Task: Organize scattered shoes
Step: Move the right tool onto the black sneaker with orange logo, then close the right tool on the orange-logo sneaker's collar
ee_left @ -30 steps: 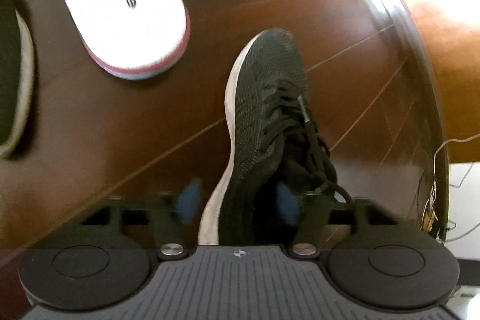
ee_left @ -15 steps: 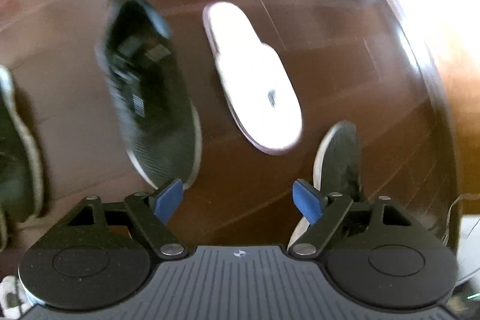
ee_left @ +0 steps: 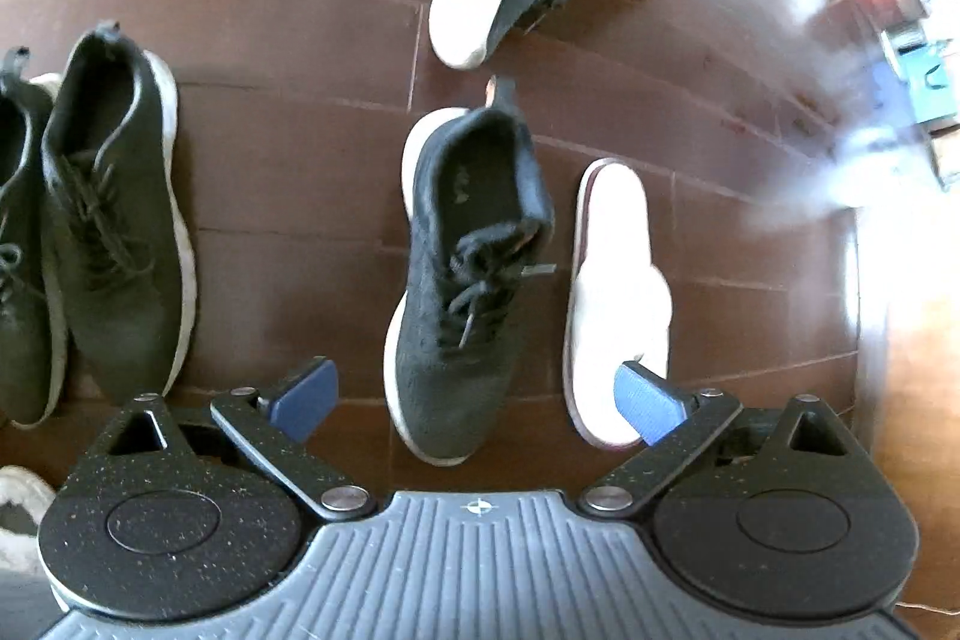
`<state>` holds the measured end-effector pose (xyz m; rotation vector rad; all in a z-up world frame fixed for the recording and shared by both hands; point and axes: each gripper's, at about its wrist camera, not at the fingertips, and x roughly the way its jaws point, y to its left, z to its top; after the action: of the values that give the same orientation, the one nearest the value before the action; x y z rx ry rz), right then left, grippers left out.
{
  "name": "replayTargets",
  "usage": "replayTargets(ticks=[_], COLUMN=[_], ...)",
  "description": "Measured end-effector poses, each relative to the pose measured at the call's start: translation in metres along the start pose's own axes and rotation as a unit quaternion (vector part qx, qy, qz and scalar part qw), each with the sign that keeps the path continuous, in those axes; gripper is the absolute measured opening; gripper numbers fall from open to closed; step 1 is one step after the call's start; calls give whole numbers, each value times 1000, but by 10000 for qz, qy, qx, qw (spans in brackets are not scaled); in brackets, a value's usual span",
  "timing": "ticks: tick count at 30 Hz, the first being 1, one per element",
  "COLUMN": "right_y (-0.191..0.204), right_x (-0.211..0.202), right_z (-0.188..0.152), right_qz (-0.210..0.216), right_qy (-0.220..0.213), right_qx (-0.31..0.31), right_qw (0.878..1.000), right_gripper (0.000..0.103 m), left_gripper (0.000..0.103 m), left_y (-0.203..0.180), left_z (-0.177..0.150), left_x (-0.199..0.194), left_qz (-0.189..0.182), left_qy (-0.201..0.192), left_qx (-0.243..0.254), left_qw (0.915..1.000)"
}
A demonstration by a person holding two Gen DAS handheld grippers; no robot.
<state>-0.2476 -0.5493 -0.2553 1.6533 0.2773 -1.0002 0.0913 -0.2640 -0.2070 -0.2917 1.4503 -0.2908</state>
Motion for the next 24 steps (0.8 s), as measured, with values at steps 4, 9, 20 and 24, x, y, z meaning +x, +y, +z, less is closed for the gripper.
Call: replayTargets(ticks=[4,9,20,24], right_y=[2,6,3,5], right_x=[18,32,35,30], right_z=[-7,-13,-12,-17], right_qz=[-171,-580,-863,-890], right_qy=[-145,-448,-725,-875], right_qx=[-22,-134,167,606], right_qw=[9997,9972,9935,9903], right_gripper=[68,68,69,69], left_gripper=[100,100,100,100], left_y=[17,47,81,78], left_z=[14,22,29,28], left_x=[1,0,-5,-8], left_qz=[128,297,316,192], left_qy=[-92,-56,19,33], left_qx=[-124,-453,-851,-839], left_qw=[9998,9985,9959,9963])
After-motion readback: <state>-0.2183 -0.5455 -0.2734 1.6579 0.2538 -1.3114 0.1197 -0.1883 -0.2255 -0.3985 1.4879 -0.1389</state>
